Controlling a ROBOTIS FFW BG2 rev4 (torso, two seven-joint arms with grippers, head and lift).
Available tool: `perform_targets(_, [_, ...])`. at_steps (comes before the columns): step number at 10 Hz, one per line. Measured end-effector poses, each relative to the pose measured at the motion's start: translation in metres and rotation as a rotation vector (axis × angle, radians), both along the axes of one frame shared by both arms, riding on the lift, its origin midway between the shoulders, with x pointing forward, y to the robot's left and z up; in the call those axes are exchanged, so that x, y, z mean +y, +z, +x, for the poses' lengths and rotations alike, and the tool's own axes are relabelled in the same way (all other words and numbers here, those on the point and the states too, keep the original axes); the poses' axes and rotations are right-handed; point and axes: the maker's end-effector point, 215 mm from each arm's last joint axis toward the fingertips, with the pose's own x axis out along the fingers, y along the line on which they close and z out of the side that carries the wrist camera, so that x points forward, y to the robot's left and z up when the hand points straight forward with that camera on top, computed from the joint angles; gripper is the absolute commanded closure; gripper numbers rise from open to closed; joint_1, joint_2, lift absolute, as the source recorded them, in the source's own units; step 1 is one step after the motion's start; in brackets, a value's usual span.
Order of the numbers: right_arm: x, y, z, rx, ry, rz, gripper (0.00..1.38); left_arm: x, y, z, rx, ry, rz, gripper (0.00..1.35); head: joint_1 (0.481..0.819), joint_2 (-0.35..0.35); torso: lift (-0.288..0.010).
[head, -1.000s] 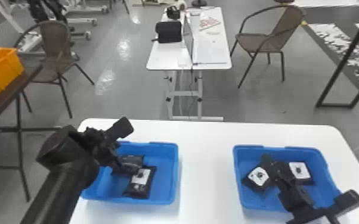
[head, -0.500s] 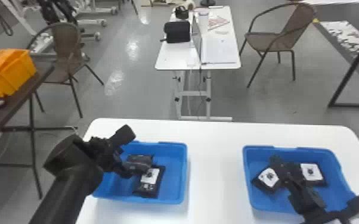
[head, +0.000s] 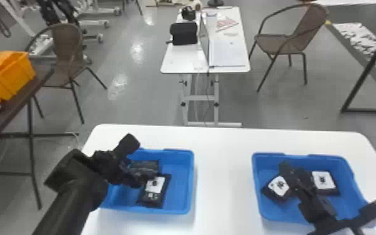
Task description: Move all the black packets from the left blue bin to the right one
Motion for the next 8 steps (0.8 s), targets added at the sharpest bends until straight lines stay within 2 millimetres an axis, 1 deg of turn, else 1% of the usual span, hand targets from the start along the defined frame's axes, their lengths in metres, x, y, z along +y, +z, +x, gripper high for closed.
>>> perform_targets(1, [0.000,-0.001,-0.001,-0.001,0.003,0.004,0.27,0.001,-0.008,-0.005,0.010,0.027,-0.002,0.41,0.695,0.092,0.000])
perform_targets(2, [0.001,-0.003,-0.002,0.001,0.005,0.008,0.27,0.003,-0.015,-0.010,0.032,0.038,0.010,0.73,0.695,0.095,0.000])
perform_targets(3, [0.001,-0.004,-0.004,0.003,0.007,0.014,0.27,0.005,-0.017,-0.012,0.046,0.039,0.021,0.83,0.695,0.098,0.000])
perform_targets(4, [0.002,-0.005,-0.004,0.002,0.010,0.018,0.27,0.009,-0.016,-0.012,0.061,0.046,0.025,1.05,0.695,0.103,0.000])
perform_targets(5, [0.003,-0.006,-0.004,0.002,0.013,0.020,0.27,0.012,-0.014,-0.013,0.077,0.059,0.010,1.21,0.695,0.106,0.000])
perform_targets(6, [0.003,-0.006,-0.003,0.000,0.015,0.021,0.27,0.011,-0.011,-0.012,0.077,0.059,-0.017,1.21,0.695,0.108,0.000])
perform_targets(7, [0.003,-0.006,-0.004,0.000,0.016,0.021,0.27,0.004,-0.004,-0.006,0.054,0.049,-0.067,1.21,0.695,0.101,0.000])
perform_targets(8, [0.003,-0.006,-0.005,0.001,0.016,0.022,0.27,-0.006,0.004,-0.001,0.024,0.034,-0.129,1.21,0.695,0.095,0.000])
